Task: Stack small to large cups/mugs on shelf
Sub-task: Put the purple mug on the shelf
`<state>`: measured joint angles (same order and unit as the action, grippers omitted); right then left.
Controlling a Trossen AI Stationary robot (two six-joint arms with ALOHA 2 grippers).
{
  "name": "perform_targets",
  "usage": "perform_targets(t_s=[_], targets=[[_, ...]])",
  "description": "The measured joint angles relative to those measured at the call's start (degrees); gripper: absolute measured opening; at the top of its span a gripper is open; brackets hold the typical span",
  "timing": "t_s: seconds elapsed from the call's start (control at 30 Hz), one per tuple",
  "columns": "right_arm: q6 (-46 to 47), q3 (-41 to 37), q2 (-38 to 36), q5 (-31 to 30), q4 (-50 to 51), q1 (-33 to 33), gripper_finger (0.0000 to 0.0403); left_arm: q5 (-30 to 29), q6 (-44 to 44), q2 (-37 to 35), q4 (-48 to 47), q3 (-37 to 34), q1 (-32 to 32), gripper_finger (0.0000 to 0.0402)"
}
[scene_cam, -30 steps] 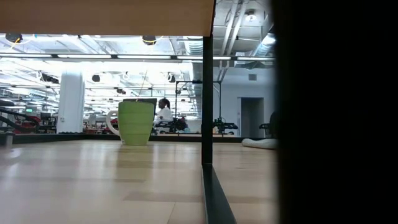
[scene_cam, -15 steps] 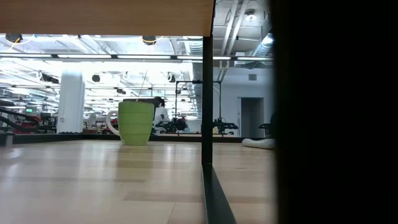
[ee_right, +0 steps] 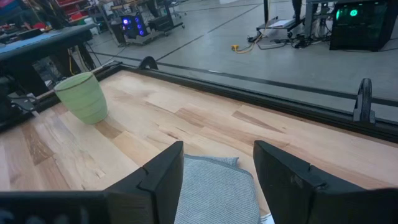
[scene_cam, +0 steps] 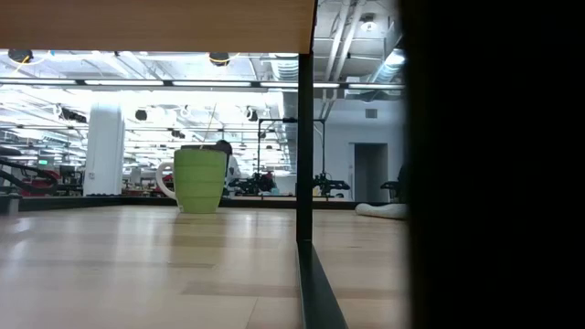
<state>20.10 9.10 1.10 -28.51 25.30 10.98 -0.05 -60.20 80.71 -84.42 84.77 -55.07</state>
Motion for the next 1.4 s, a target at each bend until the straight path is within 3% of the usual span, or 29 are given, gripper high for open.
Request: perform_targets(t_s=[0.2,0.57,1.4], targets=[[0.00,0.00,0.00,0.00,0.01,0.01,0.0216,-0.21,0.57,0.00,-0.04,-0.02,0.00,0.0005],[0.00,0.00,0.00,0.02,0.03,-0.01,0.0216,-1.49,-1.87,0.24,-0.18,-0.26,0.04,0.0075],[0.04,0.00,0.00,0.02,1.11,-0.01,0.0216,1.82,-3.11,-0.02,0.02,1.89,0.00,0.0080]])
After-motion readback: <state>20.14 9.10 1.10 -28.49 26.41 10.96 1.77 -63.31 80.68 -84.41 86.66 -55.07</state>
